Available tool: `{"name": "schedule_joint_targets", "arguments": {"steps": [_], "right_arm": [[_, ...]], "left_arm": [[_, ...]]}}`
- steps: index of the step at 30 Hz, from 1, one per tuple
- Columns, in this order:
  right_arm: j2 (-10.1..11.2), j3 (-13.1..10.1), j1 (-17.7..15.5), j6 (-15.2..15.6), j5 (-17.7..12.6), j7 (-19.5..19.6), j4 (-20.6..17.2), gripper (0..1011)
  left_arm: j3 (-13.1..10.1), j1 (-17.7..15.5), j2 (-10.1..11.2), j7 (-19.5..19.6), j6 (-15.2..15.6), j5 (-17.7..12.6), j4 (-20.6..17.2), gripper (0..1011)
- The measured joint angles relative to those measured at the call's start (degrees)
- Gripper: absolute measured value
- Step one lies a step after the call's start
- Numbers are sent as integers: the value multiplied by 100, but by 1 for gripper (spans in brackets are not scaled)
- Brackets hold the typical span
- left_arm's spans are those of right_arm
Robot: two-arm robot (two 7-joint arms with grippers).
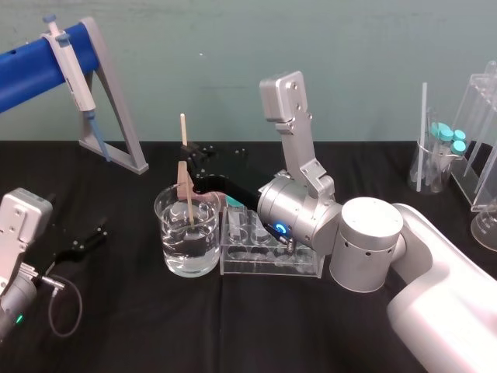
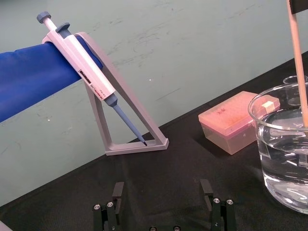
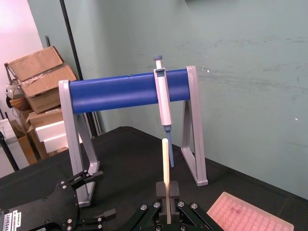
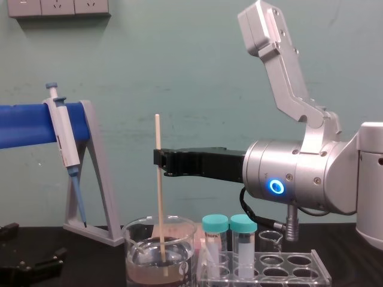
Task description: Hold the thermometer with one hand and immerse one end into the beaker, then reinsert it into the test tube rack.
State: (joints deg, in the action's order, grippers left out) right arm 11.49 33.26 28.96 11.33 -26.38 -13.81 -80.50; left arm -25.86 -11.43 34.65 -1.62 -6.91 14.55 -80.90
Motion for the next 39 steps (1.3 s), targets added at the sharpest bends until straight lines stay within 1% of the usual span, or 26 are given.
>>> {"name": "schedule_joint_targets", "arguments": {"steps": [34, 39], "right_arm": [[0, 0, 0, 0, 0, 1, 0, 44], [-13, -69, 3, -24, 46, -19, -32, 43]], "left_arm": [[0, 0, 0, 0, 0, 0, 0, 1004], [0, 0, 0, 0, 0, 0, 0, 1004]]}}
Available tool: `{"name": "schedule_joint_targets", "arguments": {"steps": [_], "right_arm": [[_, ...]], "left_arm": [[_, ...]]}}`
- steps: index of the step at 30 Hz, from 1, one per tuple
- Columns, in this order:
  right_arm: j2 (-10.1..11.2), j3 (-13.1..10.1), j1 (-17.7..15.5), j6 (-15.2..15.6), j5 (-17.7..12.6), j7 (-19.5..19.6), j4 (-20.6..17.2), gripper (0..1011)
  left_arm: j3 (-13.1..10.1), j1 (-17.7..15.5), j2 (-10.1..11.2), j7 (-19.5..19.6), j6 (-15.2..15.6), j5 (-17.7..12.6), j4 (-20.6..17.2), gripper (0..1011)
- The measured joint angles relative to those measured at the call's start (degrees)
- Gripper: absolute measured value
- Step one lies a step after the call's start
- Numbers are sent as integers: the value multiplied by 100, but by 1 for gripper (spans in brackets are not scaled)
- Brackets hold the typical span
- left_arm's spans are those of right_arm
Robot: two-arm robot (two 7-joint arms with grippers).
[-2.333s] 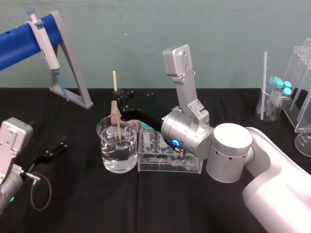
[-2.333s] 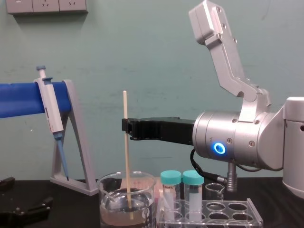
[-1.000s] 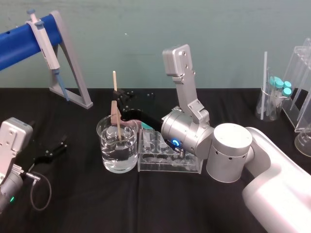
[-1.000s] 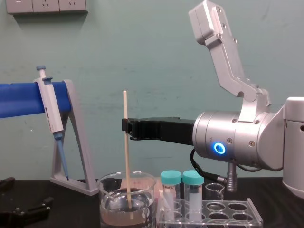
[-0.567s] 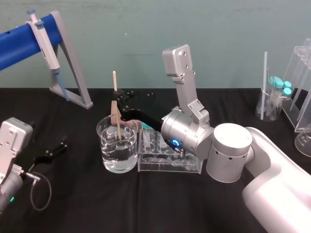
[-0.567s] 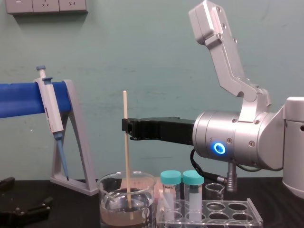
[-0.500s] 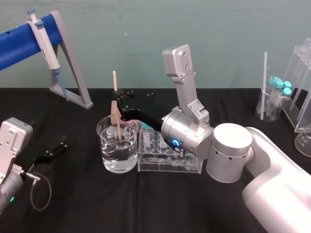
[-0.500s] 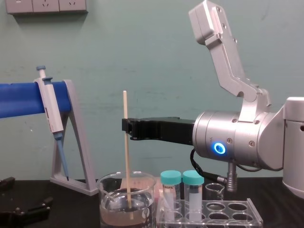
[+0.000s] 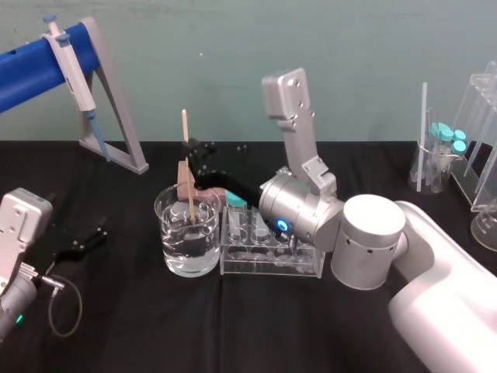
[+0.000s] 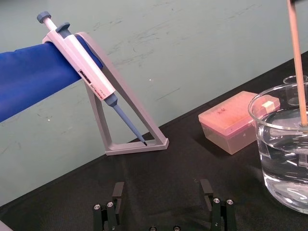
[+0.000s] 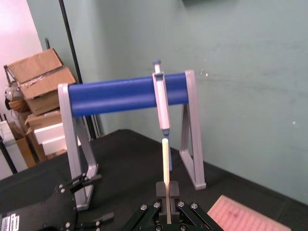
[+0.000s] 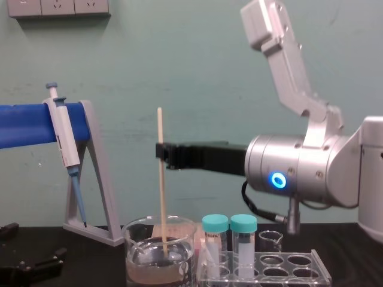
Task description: Hold the thermometer with one hand and immerse one end into the beaker, then reinsert it into the test tube rack.
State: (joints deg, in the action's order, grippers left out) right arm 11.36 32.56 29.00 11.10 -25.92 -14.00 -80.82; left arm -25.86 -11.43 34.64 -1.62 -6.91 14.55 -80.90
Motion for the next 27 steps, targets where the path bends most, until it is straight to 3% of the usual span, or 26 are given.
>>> {"name": "schedule_joint_targets", "arguments": {"steps": [9, 13, 15, 19, 27], "right_arm": [[67, -274, -21, 11, 16, -86, -387, 43], [77, -514, -43, 67, -146, -149, -602, 43], [93, -732, -59, 177, -375, -185, -801, 43], [164, -908, -82, 271, -555, -184, -1025, 43], [646, -1364, -316, 576, -877, 57, -1701, 43]], "left_arm": [[0, 0, 0, 0, 0, 0, 0, 1004], [0, 0, 0, 0, 0, 0, 0, 1004], [0, 0, 0, 0, 0, 0, 0, 1004], [0, 0, 0, 0, 0, 0, 0, 1004], [0, 0, 0, 0, 0, 0, 0, 1004]]}}
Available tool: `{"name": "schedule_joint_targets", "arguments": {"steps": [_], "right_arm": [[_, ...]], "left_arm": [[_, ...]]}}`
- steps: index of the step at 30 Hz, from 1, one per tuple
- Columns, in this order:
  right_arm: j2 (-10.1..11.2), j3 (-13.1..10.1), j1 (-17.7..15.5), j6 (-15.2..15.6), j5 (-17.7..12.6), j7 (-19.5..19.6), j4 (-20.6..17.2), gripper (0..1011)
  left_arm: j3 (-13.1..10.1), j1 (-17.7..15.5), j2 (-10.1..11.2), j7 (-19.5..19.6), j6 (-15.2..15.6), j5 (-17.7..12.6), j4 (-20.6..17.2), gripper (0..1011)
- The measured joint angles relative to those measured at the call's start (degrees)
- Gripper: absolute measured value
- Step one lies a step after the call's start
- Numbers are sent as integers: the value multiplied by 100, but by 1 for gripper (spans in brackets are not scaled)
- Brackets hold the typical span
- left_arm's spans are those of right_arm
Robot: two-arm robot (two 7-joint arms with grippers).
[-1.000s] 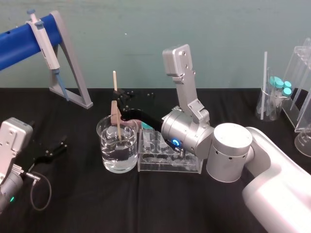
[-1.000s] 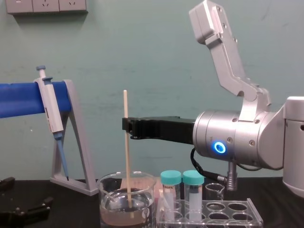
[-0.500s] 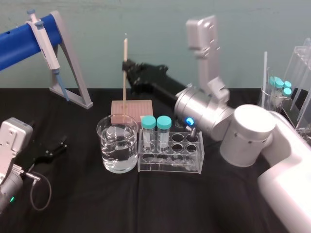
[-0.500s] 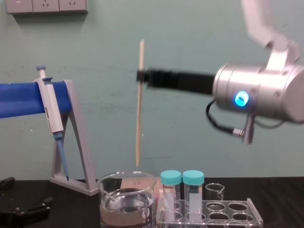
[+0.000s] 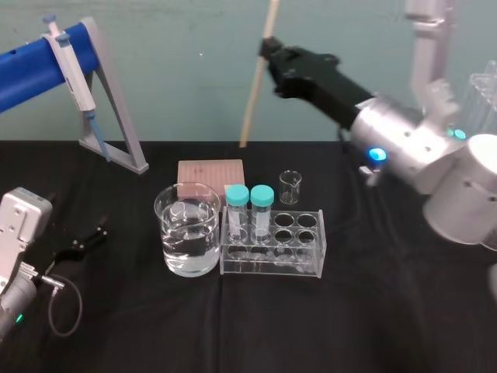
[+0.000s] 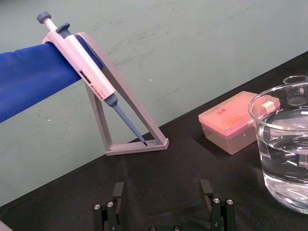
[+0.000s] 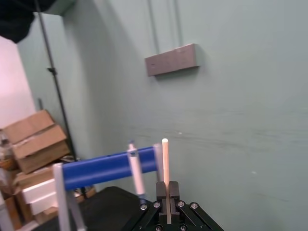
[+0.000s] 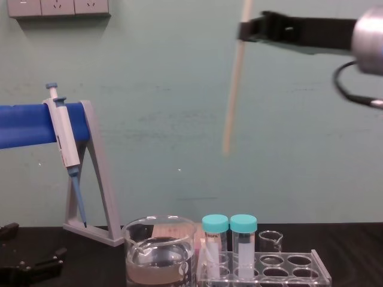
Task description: Hold the thermometer with one hand and immerse one end into the beaker, then reinsert it into the test tube rack.
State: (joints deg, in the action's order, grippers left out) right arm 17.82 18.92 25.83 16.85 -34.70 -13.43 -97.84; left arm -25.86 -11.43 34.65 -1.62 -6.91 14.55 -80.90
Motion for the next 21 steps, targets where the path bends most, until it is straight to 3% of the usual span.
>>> {"name": "schedule_joint_targets", "arguments": {"steps": [5, 10, 15, 21], "right_arm": [[378, -311, -255, 176, -132, 235, -363, 43], [651, -513, -496, 238, -171, 380, -499, 43], [820, -581, -715, 319, -208, 446, -484, 43], [861, -504, -799, 339, -206, 461, -303, 43]], "left_arm": [[0, 0, 0, 0, 0, 0, 0, 1004], [0, 0, 0, 0, 0, 0, 0, 1004], [0, 0, 0, 0, 0, 0, 0, 1004], [0, 0, 0, 0, 0, 0, 0, 1004]]}}
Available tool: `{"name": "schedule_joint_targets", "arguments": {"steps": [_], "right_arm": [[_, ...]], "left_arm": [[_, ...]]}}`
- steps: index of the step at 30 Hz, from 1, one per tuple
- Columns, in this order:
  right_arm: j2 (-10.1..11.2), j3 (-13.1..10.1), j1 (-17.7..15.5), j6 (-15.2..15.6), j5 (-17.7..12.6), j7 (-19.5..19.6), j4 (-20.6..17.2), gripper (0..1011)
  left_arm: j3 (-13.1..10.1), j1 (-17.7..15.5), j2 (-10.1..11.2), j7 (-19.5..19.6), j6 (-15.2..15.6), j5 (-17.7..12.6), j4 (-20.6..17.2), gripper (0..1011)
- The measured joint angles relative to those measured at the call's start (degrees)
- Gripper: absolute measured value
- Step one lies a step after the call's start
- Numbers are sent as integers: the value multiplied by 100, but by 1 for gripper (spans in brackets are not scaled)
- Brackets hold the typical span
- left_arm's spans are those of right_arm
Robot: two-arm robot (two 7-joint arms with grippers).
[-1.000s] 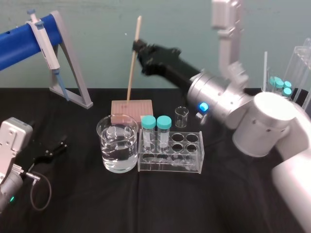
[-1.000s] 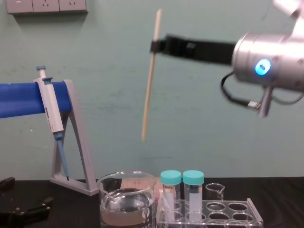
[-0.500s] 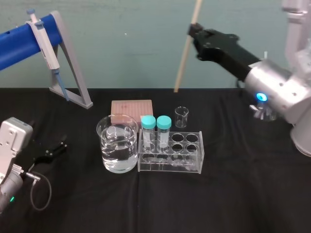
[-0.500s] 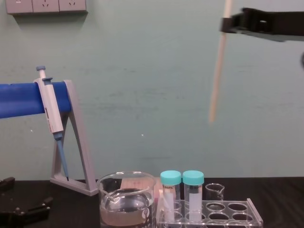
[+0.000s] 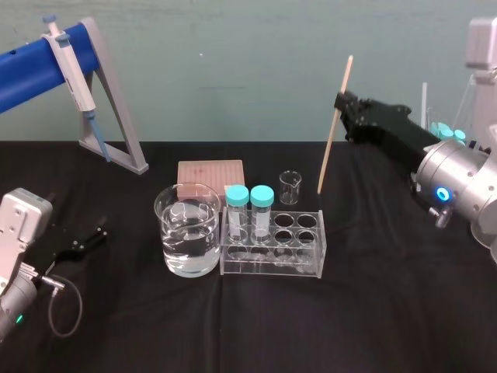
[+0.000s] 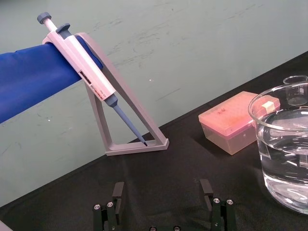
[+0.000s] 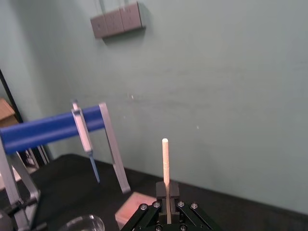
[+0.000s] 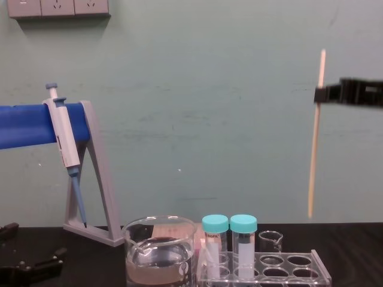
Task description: Hold the thermometer with one hand and immerse one end into the beaker, then reinsert it into the test tube rack.
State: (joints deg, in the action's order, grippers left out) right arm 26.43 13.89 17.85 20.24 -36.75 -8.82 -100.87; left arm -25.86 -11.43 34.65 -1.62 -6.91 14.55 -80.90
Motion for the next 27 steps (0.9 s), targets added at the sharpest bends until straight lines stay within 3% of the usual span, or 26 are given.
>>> {"name": "schedule_joint_targets", "arguments": {"steps": [27], "right_arm": [[-219, 274, 237, -178, 117, -255, 825, 43]], "left_arm": [[0, 0, 0, 0, 0, 0, 0, 1004]]}}
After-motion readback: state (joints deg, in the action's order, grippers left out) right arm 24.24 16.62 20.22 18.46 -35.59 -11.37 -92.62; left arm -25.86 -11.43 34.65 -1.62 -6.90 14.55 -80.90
